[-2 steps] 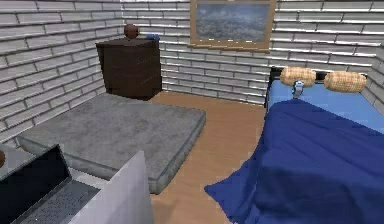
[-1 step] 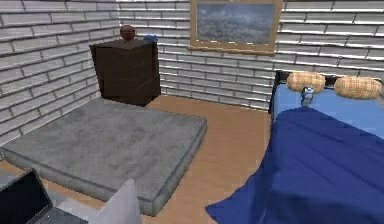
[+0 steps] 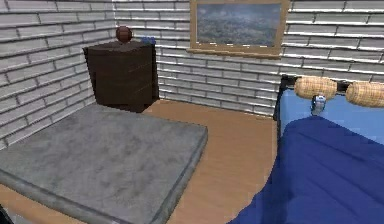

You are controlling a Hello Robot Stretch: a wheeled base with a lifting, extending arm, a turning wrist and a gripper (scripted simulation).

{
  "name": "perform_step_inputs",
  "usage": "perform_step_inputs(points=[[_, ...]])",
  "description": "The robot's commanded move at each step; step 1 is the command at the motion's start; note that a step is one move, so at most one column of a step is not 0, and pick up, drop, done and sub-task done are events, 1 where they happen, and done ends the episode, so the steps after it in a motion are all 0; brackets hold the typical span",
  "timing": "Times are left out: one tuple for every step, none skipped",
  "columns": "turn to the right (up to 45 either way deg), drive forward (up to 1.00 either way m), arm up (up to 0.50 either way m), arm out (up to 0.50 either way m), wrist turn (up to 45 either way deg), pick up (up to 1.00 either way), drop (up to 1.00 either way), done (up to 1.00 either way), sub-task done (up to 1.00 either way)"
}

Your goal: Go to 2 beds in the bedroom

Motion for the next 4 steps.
perform_step_inputs(points=[[45.0, 0.0, 0.0, 0.0, 0.0, 0.0, 0.0, 0.0, 0.0], [6.0, 0.0, 0.0, 0.0, 0.0, 0.0, 0.0, 0.0, 0.0], [0.0, 0.15, 0.0, 0.0, 0.0, 0.0, 0.0, 0.0, 0.0], [0.0, 0.0, 0.0, 0.0, 0.0, 0.0, 0.0, 1.0, 0.0]])
